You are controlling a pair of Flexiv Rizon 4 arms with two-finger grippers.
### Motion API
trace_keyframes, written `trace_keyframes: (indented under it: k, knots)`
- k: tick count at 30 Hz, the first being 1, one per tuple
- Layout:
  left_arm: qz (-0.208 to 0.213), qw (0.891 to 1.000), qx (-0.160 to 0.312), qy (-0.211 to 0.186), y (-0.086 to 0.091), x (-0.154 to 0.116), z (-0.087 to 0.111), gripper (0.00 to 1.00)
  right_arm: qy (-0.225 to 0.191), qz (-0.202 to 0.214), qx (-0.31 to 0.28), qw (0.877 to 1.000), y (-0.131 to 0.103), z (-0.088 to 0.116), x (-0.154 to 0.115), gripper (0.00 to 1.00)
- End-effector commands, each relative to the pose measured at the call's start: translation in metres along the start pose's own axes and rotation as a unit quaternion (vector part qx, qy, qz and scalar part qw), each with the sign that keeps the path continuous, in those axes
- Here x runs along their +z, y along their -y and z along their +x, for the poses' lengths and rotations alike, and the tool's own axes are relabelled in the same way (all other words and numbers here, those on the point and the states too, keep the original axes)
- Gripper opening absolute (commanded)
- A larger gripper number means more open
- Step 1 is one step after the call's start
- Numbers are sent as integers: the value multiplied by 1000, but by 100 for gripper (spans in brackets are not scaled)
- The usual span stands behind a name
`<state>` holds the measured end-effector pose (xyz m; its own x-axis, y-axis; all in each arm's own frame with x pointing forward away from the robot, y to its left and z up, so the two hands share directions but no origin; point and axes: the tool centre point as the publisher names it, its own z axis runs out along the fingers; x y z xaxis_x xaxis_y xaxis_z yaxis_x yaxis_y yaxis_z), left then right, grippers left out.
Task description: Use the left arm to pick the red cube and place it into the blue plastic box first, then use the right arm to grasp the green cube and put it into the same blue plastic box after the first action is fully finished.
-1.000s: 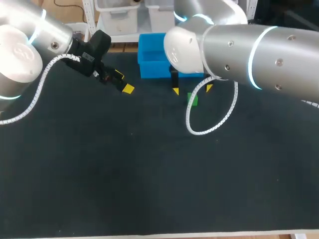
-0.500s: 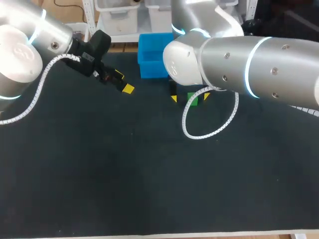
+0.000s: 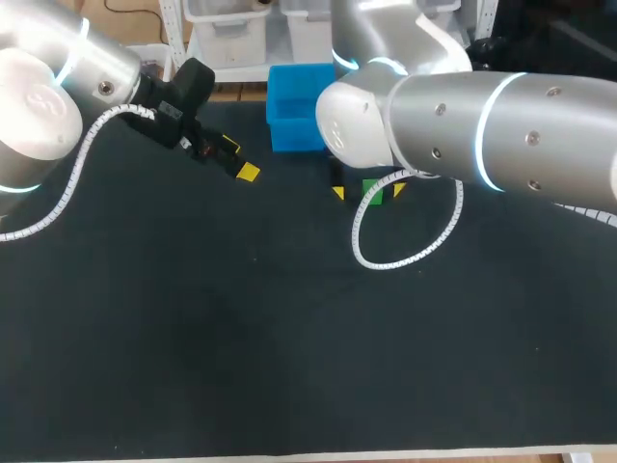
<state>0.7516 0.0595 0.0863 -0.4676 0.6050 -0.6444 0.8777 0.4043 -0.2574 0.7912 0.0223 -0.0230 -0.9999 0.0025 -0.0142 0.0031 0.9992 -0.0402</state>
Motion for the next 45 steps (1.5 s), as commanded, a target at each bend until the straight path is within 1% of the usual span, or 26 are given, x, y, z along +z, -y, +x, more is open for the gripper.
trace_keyframes:
  k: [1, 9, 13, 14, 17, 24, 28, 32, 40, 45]
  knots:
    - [1, 1000, 2, 2, -1, 0, 1, 100, 6, -1, 4, 1000, 3, 8, 0, 0]
    - [1, 1000, 2, 2, -1, 0, 1, 100, 6, 0, 6, 1000, 5, 12, 0, 0]
    - [1, 1000, 2, 2, -1, 0, 1, 100, 5, 1, 8, 1000, 7, 15, -5, 0]
    - [1, 1000, 2, 2, -1, 0, 1, 100, 0, 9, 8, 1000, 9, 17, -8, 0]
    - [1, 1000, 2, 2, -1, 0, 1, 100, -1, 11, 8, 1000, 14, 20, -22, 0]
    - [1, 1000, 2, 2, -1, 0, 1, 100, -3, 21, 5, 1000, 24, 25, -64, 0]
    - [1, 1000, 2, 2, -1, 0, 1, 100, 2, 25, 1, 1000, 25, 22, -86, 0]
    - [1, 1000, 2, 2, -1, 0, 1, 100, 12, 26, -5, 1000, 23, 15, -103, 0]
    - [1, 1000, 2, 2, -1, 0, 1, 100, 38, 27, -19, 999, 14, -4, -127, 0]
    - [1, 1000, 2, 2, -1, 0, 1, 100, 46, 27, -23, 998, 12, -11, -138, 0]
